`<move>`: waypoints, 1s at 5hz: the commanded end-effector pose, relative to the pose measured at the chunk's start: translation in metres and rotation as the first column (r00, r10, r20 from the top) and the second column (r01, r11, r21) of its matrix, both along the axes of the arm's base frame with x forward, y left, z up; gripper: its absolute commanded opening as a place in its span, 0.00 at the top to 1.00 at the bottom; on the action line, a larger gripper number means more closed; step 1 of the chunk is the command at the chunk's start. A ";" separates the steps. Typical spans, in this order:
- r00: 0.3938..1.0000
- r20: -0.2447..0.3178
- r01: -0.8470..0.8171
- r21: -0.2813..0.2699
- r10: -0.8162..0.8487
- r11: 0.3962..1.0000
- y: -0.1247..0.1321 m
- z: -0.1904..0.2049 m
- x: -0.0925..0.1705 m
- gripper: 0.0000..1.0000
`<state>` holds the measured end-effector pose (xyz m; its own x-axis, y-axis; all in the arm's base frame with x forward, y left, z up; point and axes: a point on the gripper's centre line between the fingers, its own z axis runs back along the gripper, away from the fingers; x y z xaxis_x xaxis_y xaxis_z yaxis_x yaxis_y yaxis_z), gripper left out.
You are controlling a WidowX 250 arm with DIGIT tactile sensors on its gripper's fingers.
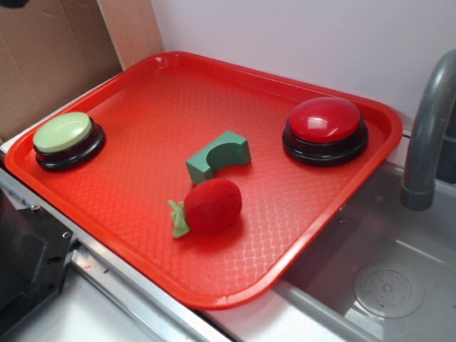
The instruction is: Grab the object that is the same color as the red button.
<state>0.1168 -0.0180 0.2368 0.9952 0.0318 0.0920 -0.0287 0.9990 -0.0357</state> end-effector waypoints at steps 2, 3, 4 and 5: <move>0.996 0.035 0.086 0.045 -0.088 0.995 -0.026 -0.014 0.016 0.00; 0.977 0.033 0.207 0.064 -0.210 0.976 -0.048 -0.034 0.034 0.00; 0.953 0.120 0.272 0.072 -0.280 0.959 -0.072 -0.057 0.048 0.00; 0.958 0.118 0.252 0.093 -0.262 0.963 -0.090 -0.084 0.059 0.00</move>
<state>0.1740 -0.1040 0.1449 0.9545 -0.2375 0.1802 0.2308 0.9713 0.0574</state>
